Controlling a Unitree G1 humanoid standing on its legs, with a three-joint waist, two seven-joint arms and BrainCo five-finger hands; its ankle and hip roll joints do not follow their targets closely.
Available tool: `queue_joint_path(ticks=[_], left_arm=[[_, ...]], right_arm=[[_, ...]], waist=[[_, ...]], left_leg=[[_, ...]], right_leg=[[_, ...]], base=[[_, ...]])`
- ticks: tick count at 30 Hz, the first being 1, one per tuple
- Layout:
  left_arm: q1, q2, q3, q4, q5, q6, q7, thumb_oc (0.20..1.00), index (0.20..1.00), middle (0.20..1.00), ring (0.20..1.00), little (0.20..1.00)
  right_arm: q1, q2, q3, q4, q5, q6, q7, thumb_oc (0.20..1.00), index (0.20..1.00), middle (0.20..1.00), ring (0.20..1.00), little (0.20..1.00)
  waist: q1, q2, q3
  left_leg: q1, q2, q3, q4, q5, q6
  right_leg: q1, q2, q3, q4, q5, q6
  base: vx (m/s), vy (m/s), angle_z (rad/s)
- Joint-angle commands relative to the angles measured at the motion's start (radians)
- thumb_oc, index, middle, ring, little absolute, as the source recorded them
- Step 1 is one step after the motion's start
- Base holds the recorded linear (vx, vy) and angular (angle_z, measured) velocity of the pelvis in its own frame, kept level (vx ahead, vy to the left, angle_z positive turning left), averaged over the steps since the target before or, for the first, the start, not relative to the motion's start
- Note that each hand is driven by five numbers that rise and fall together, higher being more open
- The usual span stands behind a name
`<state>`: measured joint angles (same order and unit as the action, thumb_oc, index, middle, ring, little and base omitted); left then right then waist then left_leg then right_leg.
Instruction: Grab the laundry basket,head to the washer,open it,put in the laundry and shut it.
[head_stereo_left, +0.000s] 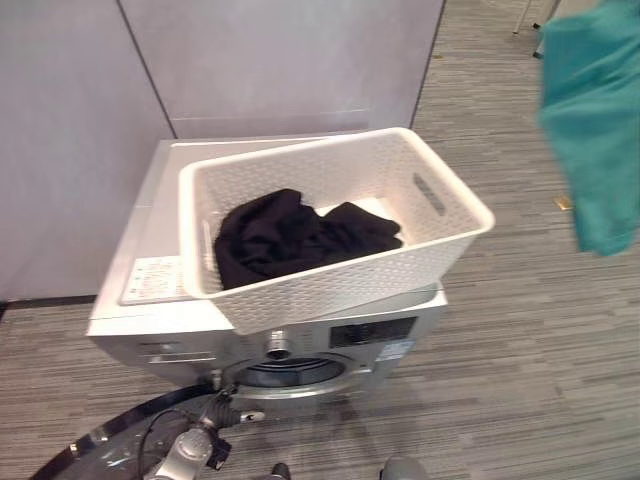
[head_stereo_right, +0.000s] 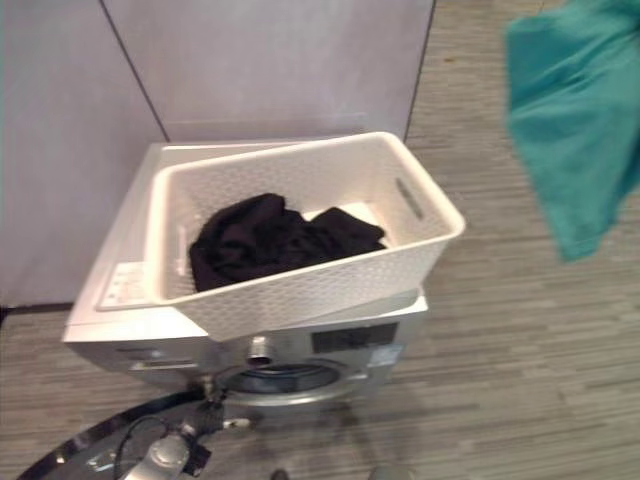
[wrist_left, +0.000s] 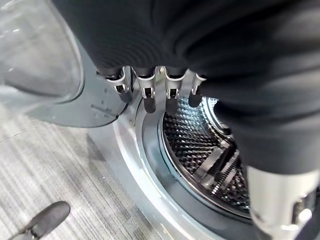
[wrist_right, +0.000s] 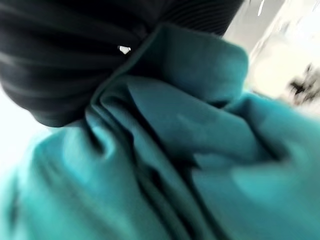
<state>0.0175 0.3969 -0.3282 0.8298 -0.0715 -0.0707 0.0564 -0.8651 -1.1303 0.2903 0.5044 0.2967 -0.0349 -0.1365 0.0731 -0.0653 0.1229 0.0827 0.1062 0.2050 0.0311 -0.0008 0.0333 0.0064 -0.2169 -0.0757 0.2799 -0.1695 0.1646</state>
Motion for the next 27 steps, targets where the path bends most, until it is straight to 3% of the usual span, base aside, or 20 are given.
queue_joint_path(ticks=[1,6,10,12,15,16,18,20,22,23,24,27], left_arm=[[-0.016,-0.024,-0.002,-0.028,-0.036,-0.048,0.019,1.000,1.000,1.000,1.000,1.000],[-0.035,-0.039,0.004,-0.065,-0.060,-0.056,0.029,1.000,1.000,1.000,1.000,1.000],[-0.066,-0.030,-0.023,-0.160,-0.036,-0.053,0.019,1.000,1.000,1.000,1.000,1.000],[-0.094,-0.023,-0.043,-0.216,-0.014,-0.058,0.013,1.000,1.000,1.000,1.000,1.000],[-0.172,-0.007,-0.078,-0.311,0.007,-0.065,-0.012,1.000,1.000,1.000,1.000,1.000],[-0.186,0.005,-0.087,-0.341,0.013,-0.068,-0.025,1.000,1.000,1.000,1.000,1.000],[-0.194,0.024,-0.105,-0.395,0.016,-0.075,-0.045,1.000,1.000,1.000,1.000,1.000],[-0.205,0.036,-0.128,-0.440,0.015,-0.072,-0.064,1.000,1.000,1.000,1.000,1.000],[-0.191,0.050,-0.125,-0.494,0.004,-0.072,-0.074,1.000,1.000,1.000,1.000,1.000],[-0.190,0.050,-0.125,-0.495,0.004,-0.071,-0.074,1.000,1.000,1.000,1.000,1.000],[-0.180,0.049,-0.111,-0.523,0.011,-0.074,-0.077,1.000,1.000,1.000,1.000,1.000],[-0.188,0.039,-0.141,-0.521,0.015,-0.083,-0.093,1.000,1.000,1.000,1.000,1.000]], right_arm=[[-0.092,-0.007,-0.040,-0.039,-0.016,-0.035,-0.020,0.200,0.200,0.200,0.200,0.200],[0.086,0.057,-0.142,-0.190,-0.016,-0.062,-0.025,0.200,0.200,0.200,0.200,0.200],[0.319,0.087,-0.303,-0.324,-0.013,-0.083,-0.028,0.200,0.200,0.200,0.200,0.200],[0.402,0.095,-0.356,-0.366,-0.016,-0.094,-0.036,0.200,0.200,0.200,0.200,0.200],[0.540,0.135,-0.425,-0.415,-0.008,-0.092,-0.035,0.200,0.200,0.200,0.200,0.200],[0.582,0.153,-0.438,-0.442,-0.005,-0.092,-0.023,0.200,0.200,0.200,0.200,0.200],[0.631,0.184,-0.435,-0.473,0.002,-0.091,-0.002,0.200,0.200,0.200,0.200,0.200],[0.658,0.210,-0.425,-0.492,0.027,-0.095,0.016,0.200,0.200,0.200,0.200,0.200],[0.713,0.260,-0.415,-0.534,0.047,-0.094,0.045,0.200,0.200,0.200,0.200,0.200],[0.715,0.261,-0.416,-0.536,0.047,-0.093,0.045,0.200,0.200,0.200,0.200,0.200],[0.774,0.290,-0.420,-0.579,0.063,-0.094,0.081,0.200,0.200,0.200,0.200,0.200],[0.853,0.318,-0.459,-0.624,0.083,-0.102,0.100,0.200,0.200,0.200,0.200,0.200]], waist=[[0.013,-0.012,-0.087],[-0.002,0.000,-0.043],[-0.009,0.011,0.012],[-0.022,0.019,0.043],[-0.081,0.009,0.073],[-0.095,0.007,0.071],[-0.108,-0.002,0.068],[-0.128,-0.006,0.063],[-0.159,0.020,0.037],[-0.161,0.017,0.036],[-0.184,0.048,0.010],[-0.201,0.061,-0.011]], left_leg=[[-0.127,-0.117,-0.043,-0.115,-0.002,0.001],[-0.178,-0.057,-0.065,-0.106,0.056,-0.041],[-0.249,-0.005,-0.121,-0.099,0.132,-0.091],[-0.289,0.009,-0.109,-0.095,0.145,-0.107],[-0.302,0.054,0.055,0.016,0.088,-0.117],[-0.279,0.073,0.061,0.063,0.058,-0.121],[-0.250,0.088,-0.026,0.187,-0.014,-0.116],[-0.198,0.132,-0.096,0.312,-0.017,-0.115],[-0.071,0.184,-0.156,0.282,0.013,-0.125],[-0.071,0.181,-0.156,0.273,0.022,-0.126],[-0.002,0.169,-0.181,0.136,-0.006,-0.136],[0.037,0.170,-0.104,0.023,-0.019,-0.155]], right_leg=[[0.064,-0.008,0.041,-0.140,0.086,0.012],[0.083,0.077,0.064,-0.223,0.043,-0.037],[0.108,0.143,0.012,-0.302,0.034,-0.077],[0.107,0.155,-0.021,-0.317,0.032,-0.087],[0.060,0.125,-0.102,-0.300,0.054,-0.092],[0.040,0.114,-0.117,-0.297,0.068,-0.093],[0.010,0.095,-0.113,-0.292,0.091,-0.102],[-0.011,0.084,-0.119,-0.285,0.100,-0.111],[-0.041,0.092,-0.134,-0.271,0.109,-0.106],[-0.043,0.091,-0.135,-0.272,0.113,-0.108],[-0.063,0.106,-0.131,-0.274,0.120,-0.091],[-0.079,0.089,-0.148,-0.272,0.138,-0.079]], base=[[-0.08,-0.255,-0.70],[-0.12,-0.286,-0.21],[-0.20,-0.327,0.35],[-0.25,-0.195,0.81],[-0.33,-0.054,1.09],[-0.29,-0.008,1.16],[-0.19,-0.002,0.50],[-0.12,0.009,0.15],[-0.09,0.127,0.24],[-0.04,0.222,0.07],[-0.01,0.173,0.10],[-0.05,0.184,0.30]])
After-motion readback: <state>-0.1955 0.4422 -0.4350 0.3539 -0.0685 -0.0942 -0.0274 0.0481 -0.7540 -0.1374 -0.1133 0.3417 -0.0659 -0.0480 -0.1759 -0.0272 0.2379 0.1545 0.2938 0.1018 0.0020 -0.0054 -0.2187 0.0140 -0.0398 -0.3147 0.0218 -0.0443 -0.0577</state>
